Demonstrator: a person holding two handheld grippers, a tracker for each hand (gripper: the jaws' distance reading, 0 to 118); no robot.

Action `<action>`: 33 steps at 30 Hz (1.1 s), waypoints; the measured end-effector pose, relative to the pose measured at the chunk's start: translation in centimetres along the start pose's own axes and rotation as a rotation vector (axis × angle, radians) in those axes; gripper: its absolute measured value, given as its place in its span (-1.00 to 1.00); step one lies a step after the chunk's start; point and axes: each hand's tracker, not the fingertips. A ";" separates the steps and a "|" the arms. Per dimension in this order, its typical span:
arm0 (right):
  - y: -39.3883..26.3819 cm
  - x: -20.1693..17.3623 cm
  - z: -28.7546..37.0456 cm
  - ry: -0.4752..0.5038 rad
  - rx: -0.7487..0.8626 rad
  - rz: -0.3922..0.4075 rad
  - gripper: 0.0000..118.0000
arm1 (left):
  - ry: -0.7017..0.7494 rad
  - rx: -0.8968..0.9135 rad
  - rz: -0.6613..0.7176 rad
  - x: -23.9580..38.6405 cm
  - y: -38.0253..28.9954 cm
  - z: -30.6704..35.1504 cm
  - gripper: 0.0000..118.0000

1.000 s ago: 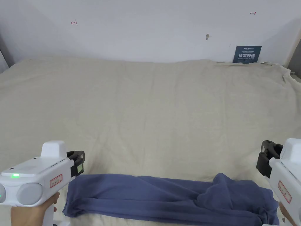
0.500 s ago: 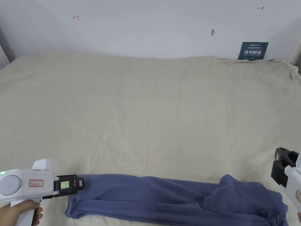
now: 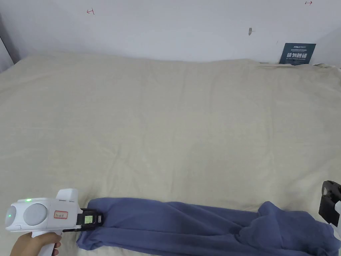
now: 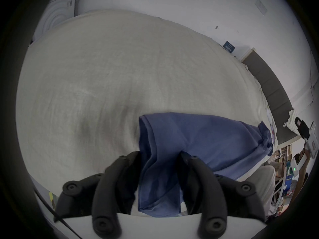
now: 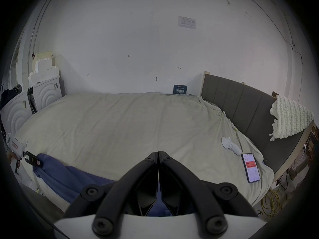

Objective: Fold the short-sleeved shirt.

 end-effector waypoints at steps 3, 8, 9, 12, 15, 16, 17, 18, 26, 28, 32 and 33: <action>0.1 -0.1 0.0 0.002 -0.007 -0.009 -1.00 | 0.026 -0.014 -0.067 0.0 0.2 -0.8 -0.65; 0.3 -0.1 0.1 0.002 -0.008 -0.015 -1.00 | -0.009 0.003 -0.050 0.2 0.5 0.3 -0.93; 0.3 0.0 0.2 0.003 -0.007 -0.018 -1.00 | 0.009 0.017 -0.084 0.6 0.6 0.8 -0.96; 0.6 0.1 0.3 0.004 -0.001 -0.026 -1.00 | 0.002 0.024 -0.089 1.0 1.2 2.7 -0.97; 0.8 0.2 0.3 0.005 0.005 -0.030 -1.00 | 0.002 0.040 -0.074 1.2 1.8 4.8 -0.97; 0.9 0.3 0.4 0.006 0.006 -0.031 -1.00 | -0.001 0.044 -0.071 0.9 1.9 5.4 -0.97; 0.9 0.4 0.4 0.006 0.008 -0.031 -1.00 | -0.005 0.049 -0.065 0.7 2.1 6.0 -0.97; 1.0 0.4 0.5 0.006 0.010 -0.031 -1.00 | 0.004 0.050 -0.062 0.6 2.2 6.4 -0.97; 1.0 1.4 1.0 0.011 0.015 -0.035 -1.00 | 0.158 0.053 -0.030 -0.9 2.3 10.2 -0.97; 0.9 1.7 1.1 0.011 0.016 -0.037 -1.00 | 0.181 0.040 -0.028 -0.5 2.4 10.3 -0.97; 0.7 2.2 1.3 0.009 0.014 -0.039 -1.00 | 0.186 0.027 -0.061 3.4 2.9 10.3 -0.97; 0.6 2.4 1.3 0.010 0.014 -0.041 -1.00 | 0.164 0.024 -0.074 4.6 3.0 10.2 -0.97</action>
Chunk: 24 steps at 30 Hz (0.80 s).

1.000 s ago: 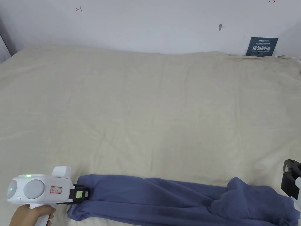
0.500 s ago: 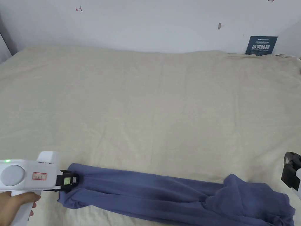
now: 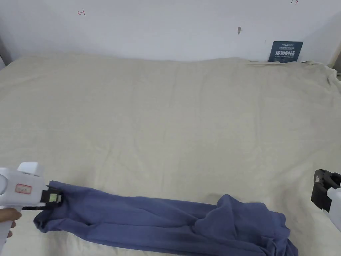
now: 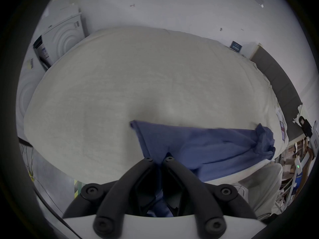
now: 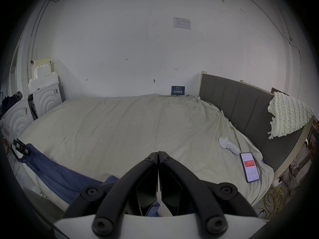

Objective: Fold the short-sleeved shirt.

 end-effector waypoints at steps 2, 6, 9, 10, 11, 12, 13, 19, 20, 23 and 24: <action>0.0 0.2 0.1 0.002 0.001 -0.009 -1.00 | -0.063 -0.014 -0.034 2.8 0.6 -0.1 -0.97; -0.1 0.5 0.4 0.010 0.007 -0.022 -1.00 | -0.185 -0.047 -0.072 8.2 1.6 -1.2 -0.97; -0.1 0.7 0.8 0.011 0.010 -0.026 -1.00 | -0.246 -0.075 -0.117 12.1 1.7 -3.0 -0.97; -0.2 0.9 0.9 0.012 0.011 -0.030 -1.00 | -0.252 -0.087 -0.129 13.0 1.9 -3.9 -0.97; -0.2 0.9 1.0 0.011 0.010 -0.033 -1.00 | -0.253 -0.097 -0.144 14.2 1.9 -4.6 -0.97; -0.2 1.0 1.0 0.012 0.010 -0.034 -1.00 | -0.257 -0.104 -0.159 15.2 1.8 -5.3 -0.97; -0.3 1.1 1.1 0.011 0.009 -0.034 -1.00 | -0.265 -0.118 -0.167 16.3 1.8 -6.0 -0.97; -0.7 1.4 1.3 0.007 -0.002 -0.028 -1.00 | -0.304 -0.197 -0.170 20.1 1.1 -11.0 -0.97; -0.8 1.4 1.3 0.006 -0.005 -0.028 -1.00 | -0.307 -0.203 -0.169 20.6 1.0 -11.5 -0.97; -1.1 1.5 1.3 0.002 -0.016 -0.025 -1.00 | -0.305 -0.210 -0.165 21.8 0.2 -12.8 -0.96; -1.2 1.5 1.3 0.001 -0.018 -0.024 -1.00 | -0.300 -0.212 -0.161 21.9 0.1 -13.2 -0.94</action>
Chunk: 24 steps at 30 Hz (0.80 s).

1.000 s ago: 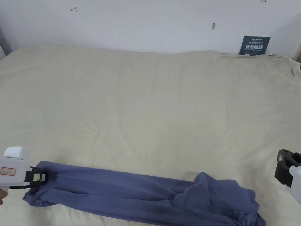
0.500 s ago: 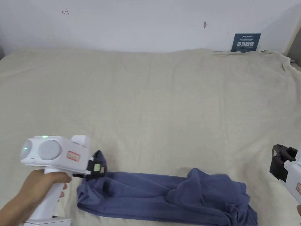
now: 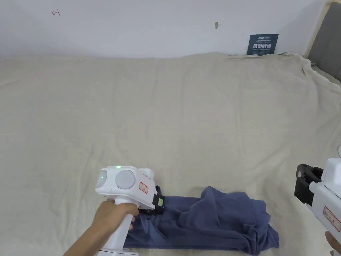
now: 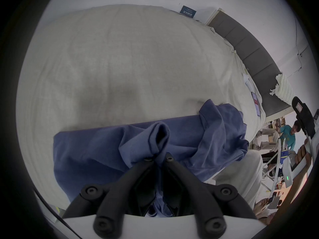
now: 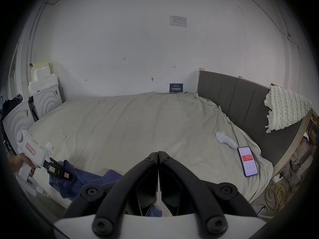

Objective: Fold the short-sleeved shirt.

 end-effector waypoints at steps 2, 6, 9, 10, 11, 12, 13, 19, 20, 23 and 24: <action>-0.1 0.1 0.0 0.000 -0.005 -0.001 -1.00 | 0.015 0.002 0.001 0.0 -0.3 -0.5 -0.79; -0.2 0.2 0.1 -0.003 -0.009 0.001 -1.00 | -0.019 0.011 0.032 -0.3 -0.3 0.4 0.11; -0.2 0.0 0.1 0.001 -0.010 -0.003 -1.00 | -0.026 0.061 0.033 -0.1 -0.3 1.9 0.76; -0.1 0.0 0.2 0.002 -0.009 -0.003 -1.00 | -0.024 0.090 0.024 0.3 -0.5 2.9 0.91; -0.1 -0.1 0.2 0.004 -0.008 -0.002 -1.00 | -0.023 0.131 0.013 0.2 -0.5 3.9 0.96; 0.0 -0.3 0.3 0.006 -0.006 -0.002 -1.00 | -0.021 0.159 0.010 0.0 -0.5 4.8 0.96; 0.0 -0.3 0.4 0.008 -0.004 -0.002 -1.00 | -0.019 0.192 0.010 -0.3 -0.6 5.8 0.96; 0.3 -0.6 0.7 0.013 0.011 -0.002 -1.00 | 0.098 0.369 0.030 -3.7 -2.0 10.0 0.96; 0.3 -0.6 0.8 0.013 0.014 -0.002 -1.00 | 0.126 0.386 0.031 -4.4 -2.3 10.1 0.96; 0.3 -0.5 0.9 0.012 0.018 0.000 -1.00 | 0.223 0.466 0.001 -5.9 -3.8 9.7 0.62; 0.3 -0.4 0.9 0.012 0.018 -0.001 -1.00 | 0.241 0.484 -0.019 -6.3 -4.4 9.3 0.23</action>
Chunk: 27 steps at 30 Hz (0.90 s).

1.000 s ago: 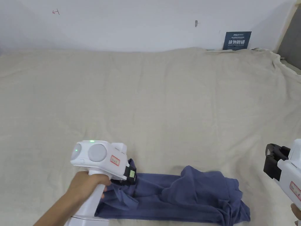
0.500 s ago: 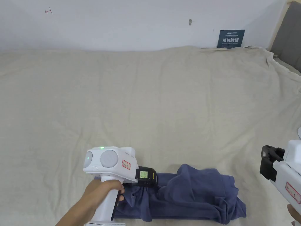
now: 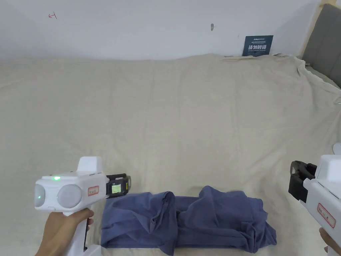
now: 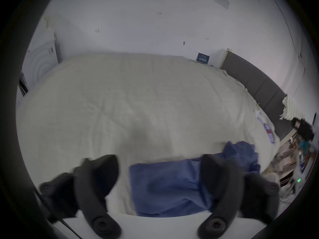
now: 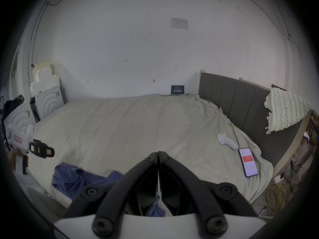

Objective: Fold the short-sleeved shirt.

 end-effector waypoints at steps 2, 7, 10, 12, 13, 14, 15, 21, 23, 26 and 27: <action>0.0 0.1 0.0 0.000 0.000 -0.003 -1.00 | 0.047 0.006 -0.031 -0.2 -1.6 -0.6 -0.40; -0.1 0.2 -0.1 -0.004 -0.003 -0.008 -1.00 | 0.045 0.010 -0.061 0.3 -5.4 -2.4 -1.00; -0.3 0.5 -0.2 -0.005 -0.009 -0.011 -1.00 | 0.050 -0.019 -0.087 1.3 -7.1 -4.0 -1.00; -0.5 0.7 0.0 -0.008 -0.011 -0.012 -1.00 | 0.032 -0.056 -0.082 1.9 -8.0 -5.0 -1.00; -0.5 0.8 0.0 -0.011 -0.012 -0.013 -1.00 | 0.020 -0.057 -0.079 2.3 -8.4 -5.3 -1.00; -0.6 0.9 0.0 -0.014 -0.014 -0.013 -1.00 | 0.015 -0.053 -0.084 2.9 -8.7 -5.4 -1.00; -0.7 1.1 0.0 -0.016 -0.017 -0.014 -1.00 | 0.010 -0.050 -0.098 3.6 -9.0 -5.6 -1.00; -1.1 1.9 0.0 -0.032 -0.029 -0.022 -1.00 | -0.045 -0.026 -0.116 7.4 -9.1 -5.8 -1.00; -1.2 2.2 0.1 -0.037 -0.030 -0.028 -1.00 | -0.075 -0.016 -0.110 8.6 -9.1 -6.1 -1.00; -1.3 2.5 0.1 -0.044 -0.034 -0.031 -1.00 | -0.121 -0.031 -0.109 10.7 -9.2 -6.6 -1.00; -1.3 2.6 0.1 -0.046 -0.034 -0.031 -1.00 | -0.122 -0.036 -0.114 11.3 -9.3 -6.8 -1.00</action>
